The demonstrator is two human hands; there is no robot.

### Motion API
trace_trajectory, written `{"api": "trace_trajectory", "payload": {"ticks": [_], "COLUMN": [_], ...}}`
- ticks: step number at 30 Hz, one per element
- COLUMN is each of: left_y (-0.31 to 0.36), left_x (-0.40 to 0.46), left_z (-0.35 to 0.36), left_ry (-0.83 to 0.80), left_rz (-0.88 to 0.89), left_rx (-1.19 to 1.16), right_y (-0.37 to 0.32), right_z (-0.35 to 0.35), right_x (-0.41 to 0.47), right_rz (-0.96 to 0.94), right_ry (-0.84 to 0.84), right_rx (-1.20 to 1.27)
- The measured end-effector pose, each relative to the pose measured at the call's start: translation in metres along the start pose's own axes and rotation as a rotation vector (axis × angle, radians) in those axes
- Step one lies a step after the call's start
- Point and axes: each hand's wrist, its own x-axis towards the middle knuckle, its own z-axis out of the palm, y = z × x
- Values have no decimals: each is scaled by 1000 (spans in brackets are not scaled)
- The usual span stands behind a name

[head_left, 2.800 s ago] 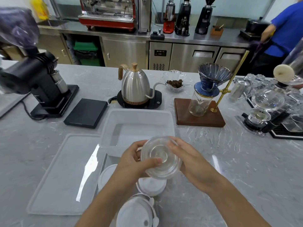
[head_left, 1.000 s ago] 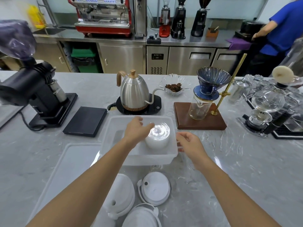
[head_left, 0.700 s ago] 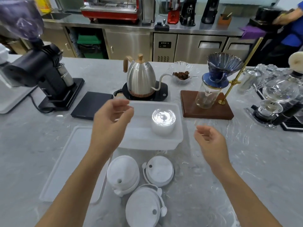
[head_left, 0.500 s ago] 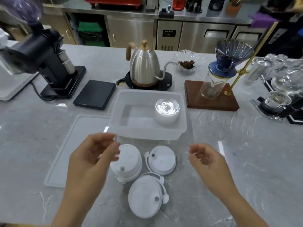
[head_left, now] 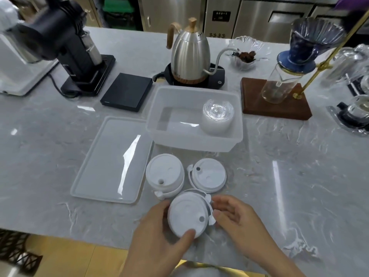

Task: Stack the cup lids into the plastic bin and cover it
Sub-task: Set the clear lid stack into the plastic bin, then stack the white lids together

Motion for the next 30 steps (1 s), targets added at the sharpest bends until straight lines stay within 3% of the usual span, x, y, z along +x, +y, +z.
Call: {"api": "trace_trajectory", "payload": {"ticks": [4, 12, 20, 24, 30], "left_y": [7, 13, 11, 13, 10], "left_x": [4, 7, 9, 15, 18], "left_z": [5, 18, 25, 30, 33], "left_ry": [-8, -77, 21, -41, 30], "left_rz": [166, 146, 229, 279, 293], "left_rx": [118, 374, 376, 512, 451], "right_y": [1, 1, 4, 5, 4], "right_z": [3, 2, 0, 1, 1], "right_x": [-3, -15, -18, -18, -18], "right_rz": [20, 20, 17, 9, 18], "right_ry": [-51, -43, -18, -31, -18], "right_rx": [69, 178, 229, 248, 275]}}
